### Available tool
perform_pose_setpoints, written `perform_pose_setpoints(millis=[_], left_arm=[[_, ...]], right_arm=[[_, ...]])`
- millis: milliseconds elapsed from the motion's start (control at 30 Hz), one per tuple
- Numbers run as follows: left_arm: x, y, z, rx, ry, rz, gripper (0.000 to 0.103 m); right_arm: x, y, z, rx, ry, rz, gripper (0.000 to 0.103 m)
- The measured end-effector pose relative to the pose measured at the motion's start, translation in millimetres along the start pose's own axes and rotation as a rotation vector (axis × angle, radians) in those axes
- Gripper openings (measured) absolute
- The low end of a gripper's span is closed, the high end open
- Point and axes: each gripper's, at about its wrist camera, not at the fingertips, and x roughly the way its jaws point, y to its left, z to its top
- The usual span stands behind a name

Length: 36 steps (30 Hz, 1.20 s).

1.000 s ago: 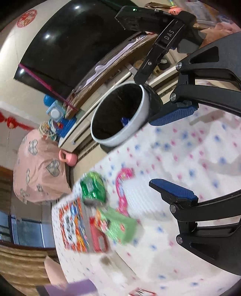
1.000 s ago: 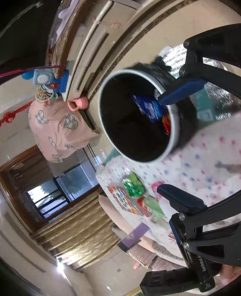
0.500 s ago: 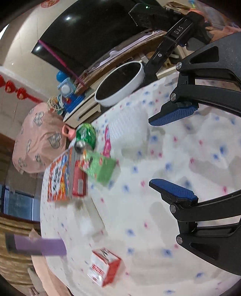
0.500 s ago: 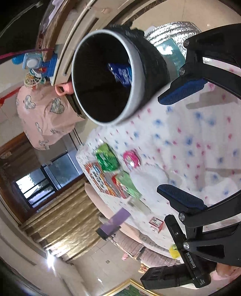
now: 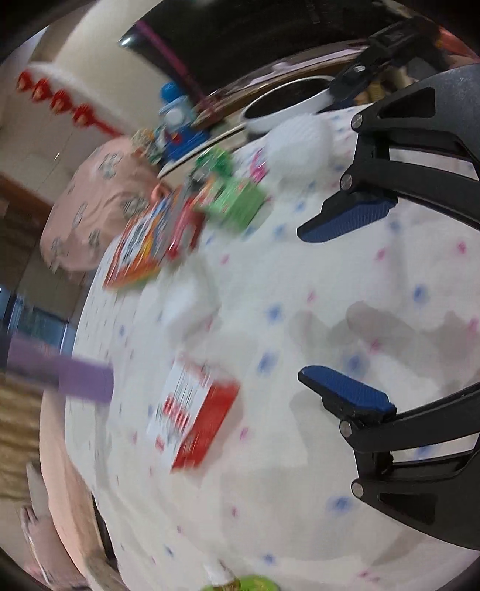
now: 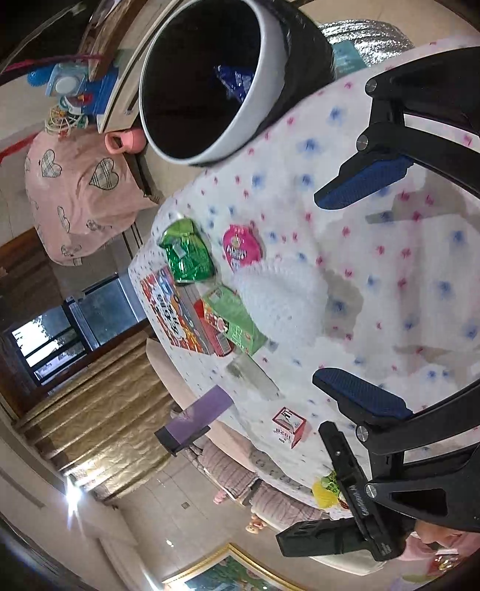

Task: Collect trash
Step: 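Grasp the white milk carton with the left tool while the right tool grasps the white mesh sleeve, then carry both items over the bin and open both tools to drop them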

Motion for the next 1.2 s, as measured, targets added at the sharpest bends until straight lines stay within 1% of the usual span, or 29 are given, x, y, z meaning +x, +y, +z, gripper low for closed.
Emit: perform_pose_setpoints(millis=[133,233,333,400,433,600,700,733,767,800,867,900,933,967,1033,1100,1200], left_arm=[[10,25,24,-0.059,-0.018,0.055,0.079],[21,38,42,-0.098,-0.019,0.08,0.079],[37,43,60,-0.12,-0.015,0.113,0.08],[46,43,69,-0.129,-0.009,0.122,0.082],[51,42,73,-0.131,-0.003,0.138,0.083],[71,41,88,-0.116,0.02,0.193,0.083],[76,41,92,-0.1,0.004,0.212,0.083],[77,41,93,-0.09,0.0,0.218,0.08],[78,40,93,-0.075,-0.004,0.22,0.074],[78,39,91,-0.058,-0.009,0.218,0.074],[76,35,86,-0.024,-0.019,0.208,0.067],[74,33,84,-0.012,-0.02,0.198,0.064],[72,32,82,-0.003,-0.021,0.189,0.059],[68,29,77,0.016,-0.022,0.175,0.053],[61,24,70,0.044,-0.02,0.155,0.05],[52,16,57,0.079,-0.011,0.116,0.049],[42,4,40,0.115,0.003,0.084,0.048]], right_arm=[[9,6,1,-0.011,0.01,0.009,0.089],[14,10,4,-0.017,0.014,0.015,0.089],[22,13,5,-0.02,0.025,0.024,0.089],[28,14,7,-0.023,0.034,0.026,0.089],[30,14,7,-0.024,0.038,0.027,0.089],[43,14,12,-0.024,0.054,0.027,0.089],[48,12,16,-0.023,0.058,0.026,0.089],[50,12,17,-0.027,0.059,0.024,0.089],[51,12,17,-0.031,0.061,0.02,0.089],[54,12,18,-0.039,0.064,0.01,0.089],[60,12,19,-0.047,0.077,0.002,0.088],[64,12,18,-0.051,0.085,-0.005,0.087],[65,11,18,-0.053,0.09,-0.011,0.078],[68,11,17,-0.053,0.098,-0.018,0.072],[72,8,16,-0.049,0.106,-0.033,0.046],[70,7,14,-0.047,0.099,-0.037,0.038],[61,7,13,-0.05,0.079,-0.03,0.032]])
